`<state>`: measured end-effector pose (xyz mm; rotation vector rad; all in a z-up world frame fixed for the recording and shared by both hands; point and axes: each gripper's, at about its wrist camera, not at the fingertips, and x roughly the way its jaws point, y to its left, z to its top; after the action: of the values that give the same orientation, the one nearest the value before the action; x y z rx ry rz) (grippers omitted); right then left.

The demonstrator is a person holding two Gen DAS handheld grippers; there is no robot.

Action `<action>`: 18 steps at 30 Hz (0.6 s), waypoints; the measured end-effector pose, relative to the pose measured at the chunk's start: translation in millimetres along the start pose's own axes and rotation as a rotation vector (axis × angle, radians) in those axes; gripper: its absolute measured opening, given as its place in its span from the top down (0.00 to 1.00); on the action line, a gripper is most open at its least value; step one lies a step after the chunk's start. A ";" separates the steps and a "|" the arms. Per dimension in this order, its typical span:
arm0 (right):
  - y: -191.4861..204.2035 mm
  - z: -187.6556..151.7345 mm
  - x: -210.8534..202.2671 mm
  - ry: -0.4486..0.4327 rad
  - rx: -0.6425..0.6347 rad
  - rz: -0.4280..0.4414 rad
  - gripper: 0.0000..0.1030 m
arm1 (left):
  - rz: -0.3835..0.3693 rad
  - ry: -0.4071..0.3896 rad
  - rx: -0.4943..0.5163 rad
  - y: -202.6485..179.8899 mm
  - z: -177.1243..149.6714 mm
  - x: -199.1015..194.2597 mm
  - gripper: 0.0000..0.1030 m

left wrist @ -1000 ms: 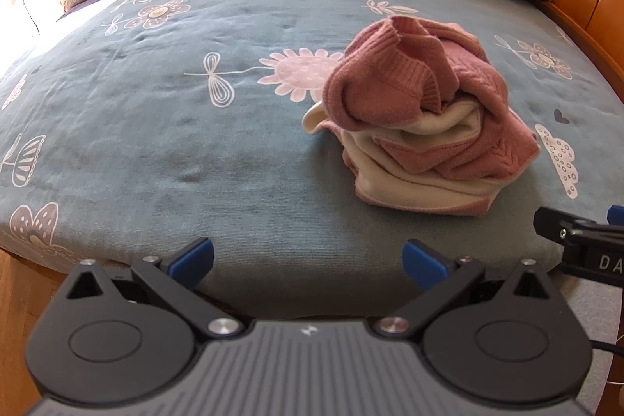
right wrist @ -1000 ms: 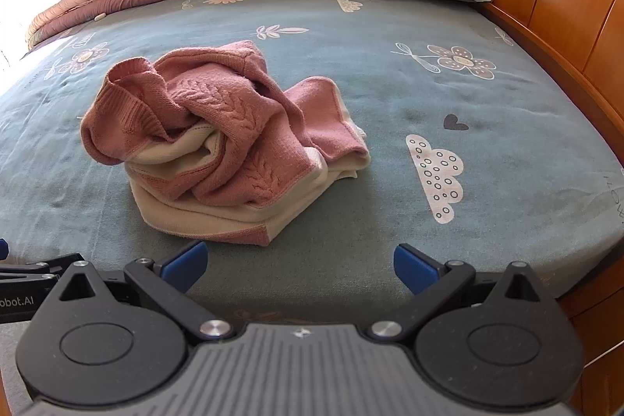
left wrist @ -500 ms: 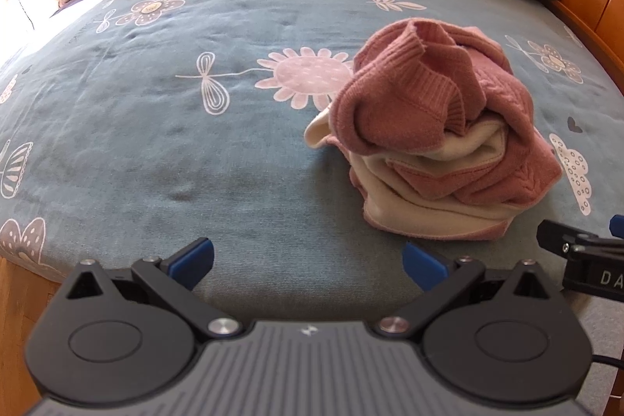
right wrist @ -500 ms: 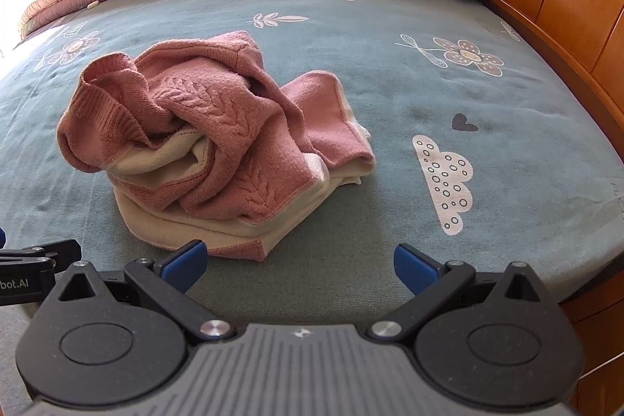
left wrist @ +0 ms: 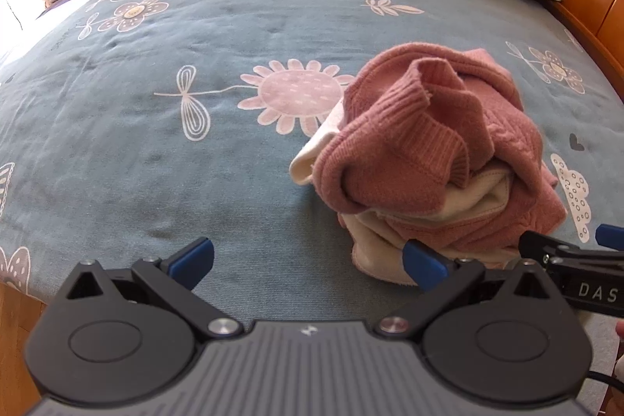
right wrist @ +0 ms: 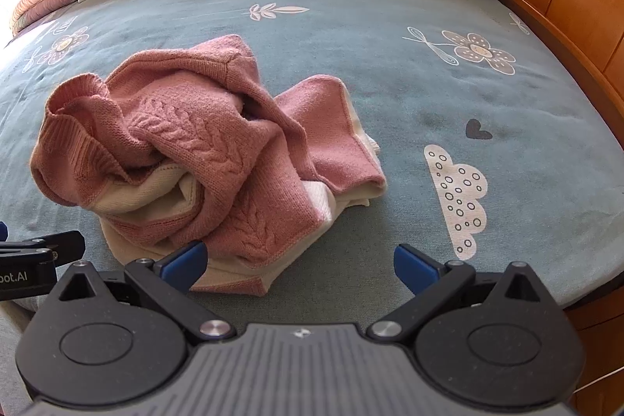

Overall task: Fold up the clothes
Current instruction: 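Reach both grippers into the crumpled sweater and grasp its fabric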

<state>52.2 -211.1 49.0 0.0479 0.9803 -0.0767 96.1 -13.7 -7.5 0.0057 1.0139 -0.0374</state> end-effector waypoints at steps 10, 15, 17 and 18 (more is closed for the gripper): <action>-1.8 16.6 29.4 0.043 0.003 0.018 0.00 | 0.003 0.033 0.008 -6.1 22.2 30.1 0.01; 0.7 26.2 40.7 0.042 -0.009 0.027 0.00 | -0.022 0.046 -0.010 -2.9 38.4 44.5 0.00; 1.5 33.3 44.2 0.030 -0.019 0.029 0.00 | -0.027 0.038 -0.006 -4.2 48.1 48.6 0.00; 1.5 37.5 46.4 0.026 -0.023 0.031 0.00 | -0.029 0.034 -0.004 -4.8 53.0 50.7 0.00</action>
<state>109.1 -214.4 31.3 0.0430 1.0055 -0.0368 167.7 -21.1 -22.4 -0.0124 1.0479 -0.0618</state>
